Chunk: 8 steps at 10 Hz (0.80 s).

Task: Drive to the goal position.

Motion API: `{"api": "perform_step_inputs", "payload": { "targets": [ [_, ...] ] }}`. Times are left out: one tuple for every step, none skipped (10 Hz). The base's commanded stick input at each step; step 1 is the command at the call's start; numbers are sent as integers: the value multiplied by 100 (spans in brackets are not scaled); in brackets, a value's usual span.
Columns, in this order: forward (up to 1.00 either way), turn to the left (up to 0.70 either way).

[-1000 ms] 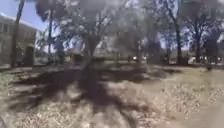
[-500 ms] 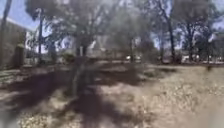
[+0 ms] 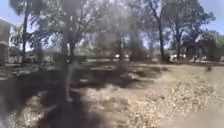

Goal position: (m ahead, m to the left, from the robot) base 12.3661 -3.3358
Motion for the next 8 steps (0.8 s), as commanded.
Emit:
{"api": "perform_step_inputs", "payload": {
  "targets": [
    [70,0],
    [70,0],
    [70,0],
    [70,0],
    [70,-25],
    [70,-8],
    [70,-1],
    [70,0]
  ]
}}
